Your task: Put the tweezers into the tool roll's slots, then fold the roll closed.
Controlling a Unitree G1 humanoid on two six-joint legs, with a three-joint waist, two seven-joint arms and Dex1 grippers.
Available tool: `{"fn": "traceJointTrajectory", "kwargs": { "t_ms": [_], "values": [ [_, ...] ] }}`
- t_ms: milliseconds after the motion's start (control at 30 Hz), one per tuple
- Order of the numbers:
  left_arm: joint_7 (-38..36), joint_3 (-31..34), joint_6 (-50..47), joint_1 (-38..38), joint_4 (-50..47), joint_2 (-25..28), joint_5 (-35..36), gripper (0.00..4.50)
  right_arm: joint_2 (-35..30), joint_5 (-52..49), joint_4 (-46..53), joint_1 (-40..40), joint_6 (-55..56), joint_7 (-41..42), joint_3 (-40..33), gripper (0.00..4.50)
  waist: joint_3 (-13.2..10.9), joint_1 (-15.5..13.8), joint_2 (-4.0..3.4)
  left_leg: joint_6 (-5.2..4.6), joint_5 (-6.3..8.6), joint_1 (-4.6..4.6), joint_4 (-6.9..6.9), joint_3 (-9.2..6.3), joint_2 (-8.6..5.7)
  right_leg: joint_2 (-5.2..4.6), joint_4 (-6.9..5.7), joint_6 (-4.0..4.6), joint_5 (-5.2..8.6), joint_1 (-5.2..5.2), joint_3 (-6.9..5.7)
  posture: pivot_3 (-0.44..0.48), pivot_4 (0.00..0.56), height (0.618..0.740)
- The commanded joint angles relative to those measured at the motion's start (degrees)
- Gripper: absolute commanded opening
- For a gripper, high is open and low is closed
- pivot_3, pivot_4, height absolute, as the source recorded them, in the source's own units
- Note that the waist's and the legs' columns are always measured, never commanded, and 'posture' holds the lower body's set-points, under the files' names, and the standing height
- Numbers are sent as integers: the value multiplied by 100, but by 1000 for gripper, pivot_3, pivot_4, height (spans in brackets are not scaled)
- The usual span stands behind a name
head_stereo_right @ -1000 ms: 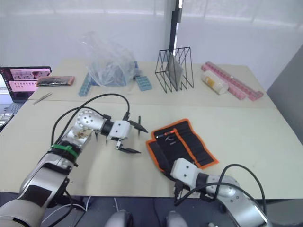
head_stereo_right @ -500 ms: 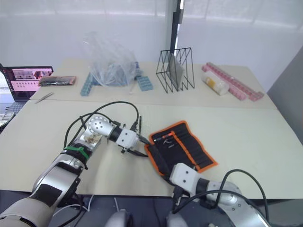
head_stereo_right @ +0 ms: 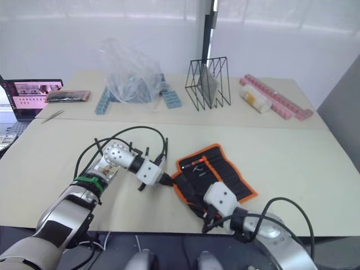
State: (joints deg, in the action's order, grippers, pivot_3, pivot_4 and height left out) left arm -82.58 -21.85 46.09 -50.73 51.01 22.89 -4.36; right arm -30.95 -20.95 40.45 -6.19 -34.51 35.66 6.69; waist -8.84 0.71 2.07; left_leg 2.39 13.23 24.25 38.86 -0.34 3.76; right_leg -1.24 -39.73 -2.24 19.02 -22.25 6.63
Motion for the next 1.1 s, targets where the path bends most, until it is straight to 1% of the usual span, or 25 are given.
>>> {"fn": "traceJointTrajectory", "kwargs": {
  "t_ms": [33,100,200,300,433,467,500,567,633,700,767,833,933,1000,1100],
  "values": [
    [58,-32,98,-11,-14,44,-51,0,348,-757,122,205,-430,-255,-464,2830,0,1,0,0,0,0,0,-1,0,0,-1,0,0,0,0,0,150,705],
    [74,-47,115,-15,-19,63,-74,0,505,-1053,56,277,-623,-342,-599,2830,0,1,0,0,0,1,1,-1,-1,-1,-2,0,0,0,0,0,150,705],
    [99,-70,136,-20,-16,82,-90,0,528,-1043,-64,334,-761,-465,-549,2830,0,2,-1,0,0,0,1,-2,-1,0,-6,0,0,0,-2,0,150,705],
    [123,-97,183,-29,-20,108,-117,0,349,-655,-237,251,-571,-453,-263,2014,0,4,-1,0,0,0,1,-3,-2,-1,-6,0,0,0,-3,0,150,705],
    [134,-107,211,-35,-24,121,-113,0,282,-429,-347,208,-500,-513,-44,643,0,6,-1,0,0,0,1,-4,-2,0,-7,0,0,-2,-3,0,150,705],
    [133,-104,216,-40,-17,123,-115,0,267,-359,-381,211,-485,-529,5,231,0,11,-1,0,0,0,1,-4,-2,0,-7,0,0,-1,-3,0,150,705],
    [134,-98,207,-39,-23,128,-115,0,254,-240,-504,191,-495,-588,66,9,0,11,-1,0,0,0,1,-4,-2,0,-8,0,0,-1,-3,0,150,705],
    [54,-67,82,-16,-84,140,-34,0,235,-73,-737,104,-471,-630,163,9,0,9,-1,0,0,0,1,-4,-2,0,-8,0,0,-1,-3,0,150,705],
    [-155,7,-195,42,-256,151,208,0,219,7,-897,19,-456,-628,243,9,1,8,-1,0,0,0,1,-4,-2,0,-8,0,0,-1,-4,0,150,705],
    [-330,78,-526,99,-461,193,422,621,186,82,-975,-38,-432,-618,319,0,1,10,-2,0,0,0,1,-4,-2,0,-9,0,0,-1,-4,0,150,705],
    [-677,143,-1222,209,-803,292,728,1196,145,181,-1051,-59,-392,-603,396,0,1,17,-2,0,0,-3,1,-4,-2,0,-11,0,0,0,-4,0,150,705],
    [-901,306,-2411,302,-1278,359,1148,1865,153,226,-1130,-32,-354,-600,431,0,1,23,-2,0,0,-4,0,-5,0,2,-14,0,0,0,-5,0,150,705],
    [-954,540,-4500,321,-1992,452,1877,2858,161,248,-1205,23,-313,-594,456,0,1,36,-1,0,0,-3,1,-8,1,2,-18,-1,1,0,-7,0,150,705],
    [-794,744,-5350,283,-2203,386,2142,3589,133,286,-1248,48,-292,-570,489,0,1,39,-2,0,0,-6,2,-10,1,2,-19,-1,1,4,-8,0,150,705],
    [-303,933,-6043,266,-2384,204,2224,2933,111,323,-1272,53,-263,-523,527,0,2,38,-1,-1,-1,-11,5,-12,1,3,-22,-1,1,8,-9,0,150,705]
  ]
}}
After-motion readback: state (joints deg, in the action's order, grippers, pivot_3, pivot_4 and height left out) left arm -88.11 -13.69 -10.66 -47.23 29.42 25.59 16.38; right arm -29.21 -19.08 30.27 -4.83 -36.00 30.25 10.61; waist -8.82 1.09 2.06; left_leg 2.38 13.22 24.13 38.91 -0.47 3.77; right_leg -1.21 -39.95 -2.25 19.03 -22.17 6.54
